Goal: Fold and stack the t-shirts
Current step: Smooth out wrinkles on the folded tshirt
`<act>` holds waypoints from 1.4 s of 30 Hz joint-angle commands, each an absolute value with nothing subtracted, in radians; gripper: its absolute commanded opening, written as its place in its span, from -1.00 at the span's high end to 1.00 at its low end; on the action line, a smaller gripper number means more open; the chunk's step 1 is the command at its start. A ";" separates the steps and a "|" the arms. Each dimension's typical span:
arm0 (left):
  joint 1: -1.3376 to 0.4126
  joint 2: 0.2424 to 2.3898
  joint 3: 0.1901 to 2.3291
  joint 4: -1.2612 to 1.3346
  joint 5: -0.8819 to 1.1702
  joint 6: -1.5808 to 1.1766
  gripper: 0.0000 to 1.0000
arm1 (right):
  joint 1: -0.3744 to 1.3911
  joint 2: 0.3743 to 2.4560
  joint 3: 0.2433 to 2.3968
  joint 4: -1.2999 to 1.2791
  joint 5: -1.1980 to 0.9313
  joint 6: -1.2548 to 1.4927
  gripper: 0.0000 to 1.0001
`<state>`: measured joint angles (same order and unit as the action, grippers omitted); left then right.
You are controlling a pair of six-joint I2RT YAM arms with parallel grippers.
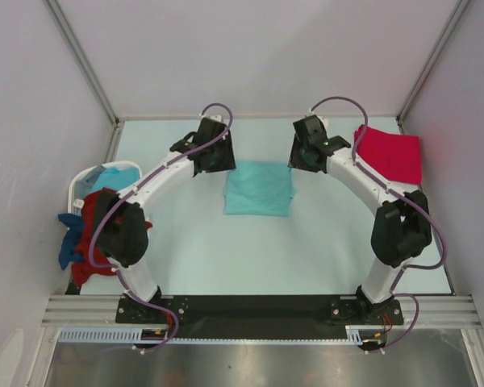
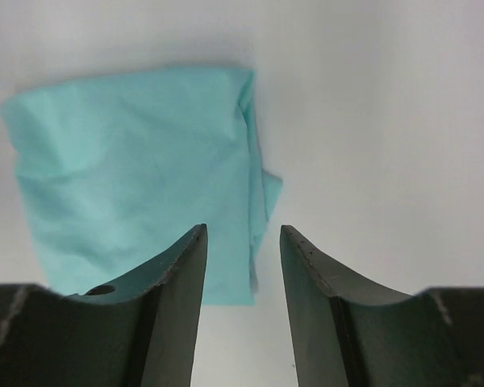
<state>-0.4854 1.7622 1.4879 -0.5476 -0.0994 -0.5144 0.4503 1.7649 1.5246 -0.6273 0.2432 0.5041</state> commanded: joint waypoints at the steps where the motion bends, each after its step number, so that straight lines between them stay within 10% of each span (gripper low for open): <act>1: -0.485 1.790 1.334 -0.509 -0.069 -0.531 -0.04 | 0.472 1.761 1.343 -0.598 0.262 0.545 0.05; 42: -0.474 1.922 1.431 -0.479 -0.052 -0.495 -0.13 | 0.477 1.957 1.388 -0.515 0.209 0.538 -0.17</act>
<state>-0.4828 1.9102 1.3788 -0.4816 -0.0666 -0.5133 0.4911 1.9350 1.3388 -0.5472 0.2199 0.5480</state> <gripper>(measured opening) 0.566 0.586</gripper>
